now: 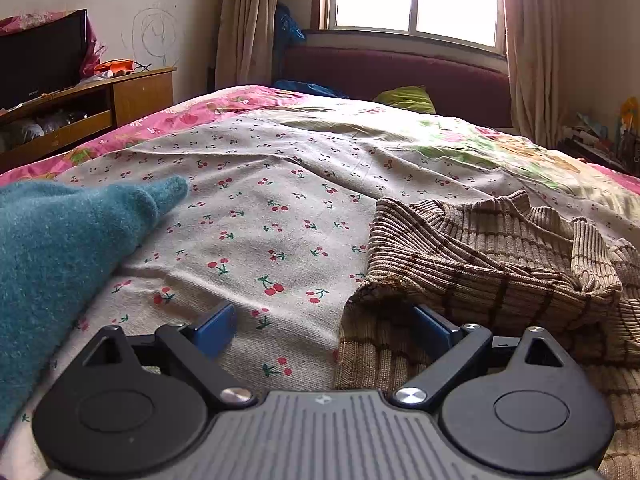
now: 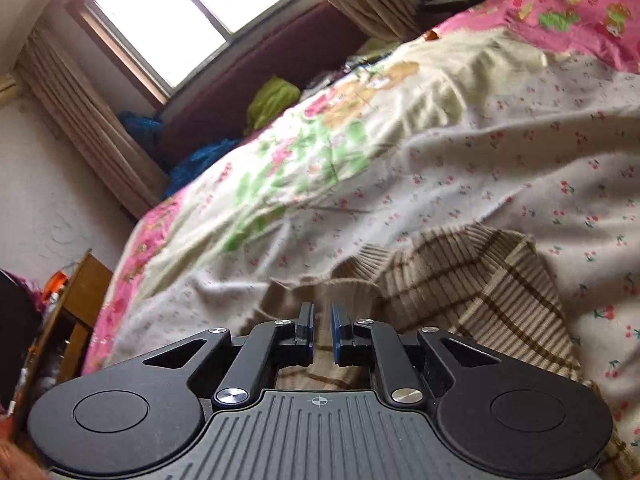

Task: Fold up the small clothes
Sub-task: 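Open the right tool to release the sleeve and withdraw, then grasp the sweater side edge with the right tool and fold it inward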

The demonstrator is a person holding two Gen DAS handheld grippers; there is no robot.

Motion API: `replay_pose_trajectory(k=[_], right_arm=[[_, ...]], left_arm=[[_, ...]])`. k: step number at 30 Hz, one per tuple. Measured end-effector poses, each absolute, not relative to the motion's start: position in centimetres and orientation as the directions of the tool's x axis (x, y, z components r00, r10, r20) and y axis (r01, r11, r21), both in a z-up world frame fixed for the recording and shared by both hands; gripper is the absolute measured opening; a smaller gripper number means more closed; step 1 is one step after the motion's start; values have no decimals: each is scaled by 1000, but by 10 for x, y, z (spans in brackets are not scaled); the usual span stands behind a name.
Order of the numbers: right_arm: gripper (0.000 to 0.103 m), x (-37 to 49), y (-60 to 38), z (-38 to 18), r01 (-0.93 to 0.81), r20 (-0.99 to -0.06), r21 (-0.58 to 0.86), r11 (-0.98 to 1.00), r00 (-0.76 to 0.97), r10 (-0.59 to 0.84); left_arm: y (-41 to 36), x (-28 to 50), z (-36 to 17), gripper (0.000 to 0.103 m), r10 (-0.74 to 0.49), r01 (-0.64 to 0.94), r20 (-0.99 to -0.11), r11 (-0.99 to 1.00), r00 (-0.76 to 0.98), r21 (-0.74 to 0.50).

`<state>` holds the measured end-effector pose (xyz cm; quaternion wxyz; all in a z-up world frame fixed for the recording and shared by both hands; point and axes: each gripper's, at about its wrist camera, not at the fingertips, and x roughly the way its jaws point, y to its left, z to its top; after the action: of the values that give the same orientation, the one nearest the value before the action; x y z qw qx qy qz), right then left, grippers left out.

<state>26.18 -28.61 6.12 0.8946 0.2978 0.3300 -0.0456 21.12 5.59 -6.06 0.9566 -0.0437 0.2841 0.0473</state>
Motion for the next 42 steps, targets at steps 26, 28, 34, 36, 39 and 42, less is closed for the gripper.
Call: replay_pose_trajectory(k=[26,28,34,36,39,42], right_arm=[[5,295,-294,119,41,-443,701,712,808,390],[5,276,-300,127,13,-407,697,717,831,380],[6,243,-335,34,309,-647,585,750,735,202],[5,239,-348,2,385,-697,585,714,689,199],[4,233,-353,-4,377,-669,617,691,713,208],[7,232,-355,2,372,-660,602,707,729,179]], left_arm=[[-38,206,-26,103,51,53,-309,946,950,319],[-44,213,-26,103,47,58,-302,943,952,328],[-37,229,-51,103,75,72,-429,946,900,315],[-27,229,-56,103,93,59,-460,951,883,304],[-16,229,-56,103,141,14,-464,949,875,314],[-4,233,-59,103,159,-13,-503,960,850,280]])
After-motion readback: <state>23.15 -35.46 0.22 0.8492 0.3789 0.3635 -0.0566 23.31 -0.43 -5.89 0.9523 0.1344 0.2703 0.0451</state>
